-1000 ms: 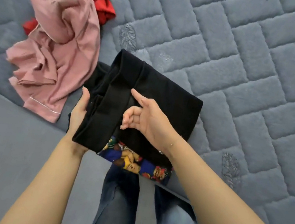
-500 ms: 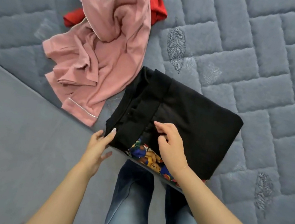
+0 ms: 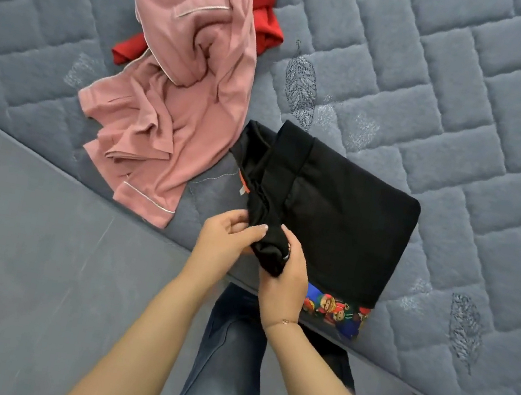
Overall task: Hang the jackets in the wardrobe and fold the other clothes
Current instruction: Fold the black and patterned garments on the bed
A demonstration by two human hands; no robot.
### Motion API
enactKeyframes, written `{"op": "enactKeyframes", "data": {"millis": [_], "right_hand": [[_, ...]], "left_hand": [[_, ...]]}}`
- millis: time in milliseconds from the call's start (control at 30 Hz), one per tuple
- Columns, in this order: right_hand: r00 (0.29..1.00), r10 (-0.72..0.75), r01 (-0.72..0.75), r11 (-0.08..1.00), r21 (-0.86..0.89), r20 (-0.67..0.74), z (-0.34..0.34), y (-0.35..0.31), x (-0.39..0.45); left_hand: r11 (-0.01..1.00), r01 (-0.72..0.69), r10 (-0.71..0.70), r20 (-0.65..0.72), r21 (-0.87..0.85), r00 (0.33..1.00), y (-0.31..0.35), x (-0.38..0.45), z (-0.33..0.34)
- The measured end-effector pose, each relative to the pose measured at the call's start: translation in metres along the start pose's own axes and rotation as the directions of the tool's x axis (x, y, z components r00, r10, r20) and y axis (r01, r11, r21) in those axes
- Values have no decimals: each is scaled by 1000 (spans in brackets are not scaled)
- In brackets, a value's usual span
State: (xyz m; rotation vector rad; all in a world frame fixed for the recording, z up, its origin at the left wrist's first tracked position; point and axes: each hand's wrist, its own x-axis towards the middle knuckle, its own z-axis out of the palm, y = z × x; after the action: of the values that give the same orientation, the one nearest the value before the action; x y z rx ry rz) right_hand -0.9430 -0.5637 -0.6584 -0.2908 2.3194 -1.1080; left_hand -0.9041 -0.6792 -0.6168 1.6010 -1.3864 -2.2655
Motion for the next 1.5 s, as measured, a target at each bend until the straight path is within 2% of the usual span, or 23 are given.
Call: {"op": "enactKeyframes", "data": {"millis": [67,100,200,267,333,433,500,600,767,867,967,1067,1133,1200,1267,1367,1500], "right_hand": [[993,121,-120,983,138,0,-13,-8,4],[992,127,-128,981,147,15,-24,-12,6],[995,67,-79,980,181,68,-75,-30,12],[992,30,-66,951,301,121,-120,-48,14],[982,-14,-67,906,419,188,-165,-67,14],[940,-53,-147,829,540,338,-227,-92,10],[879,-64,-242,794,558,472,-260,-109,4],[747,-97,-369,762,532,657,-299,-133,-14],[496,-224,-375,816,440,839,-342,-194,-60],[347,-232,-389,846,364,909,-350,-241,-93],[264,-203,-398,868,298,943,-340,-289,-131],[221,-251,-333,889,314,943,-311,-335,-177],[219,-294,-301,887,351,931,-284,-363,-214],[178,-293,-271,903,333,940,-252,-384,-254],[101,-253,-210,940,269,962,-217,-395,-299],[-77,-153,-105,984,144,985,-169,-400,-373],[-208,-132,98,983,155,969,-117,-406,-475]], "left_hand": [[994,1,10,100,-109,995,5,-10,0],[988,7,10,104,-156,994,7,-16,-1],[964,39,-40,4,-265,999,8,-32,-8],[965,57,-69,-41,-255,997,6,-44,-12],[983,67,-76,-46,-172,996,2,-60,-10],[989,28,-38,-71,-143,997,1,-86,4],[980,-57,37,-107,-190,994,8,-109,13],[945,-215,204,-70,-246,976,27,-157,20],[858,-332,351,-25,-391,936,44,-264,17],[779,-410,405,-118,-474,907,46,-338,12],[718,-494,431,-244,-491,869,46,-409,-3],[642,-594,434,-409,-484,802,41,-475,-27],[581,-658,402,-533,-479,744,33,-517,-49],[523,-690,346,-615,-500,708,18,-562,-75],[486,-729,281,-704,-482,652,-2,-612,-96],[452,-799,197,-830,-396,522,-42,-685,-118],[409,-873,91,-940,-267,330,-89,-772,-124]]}}
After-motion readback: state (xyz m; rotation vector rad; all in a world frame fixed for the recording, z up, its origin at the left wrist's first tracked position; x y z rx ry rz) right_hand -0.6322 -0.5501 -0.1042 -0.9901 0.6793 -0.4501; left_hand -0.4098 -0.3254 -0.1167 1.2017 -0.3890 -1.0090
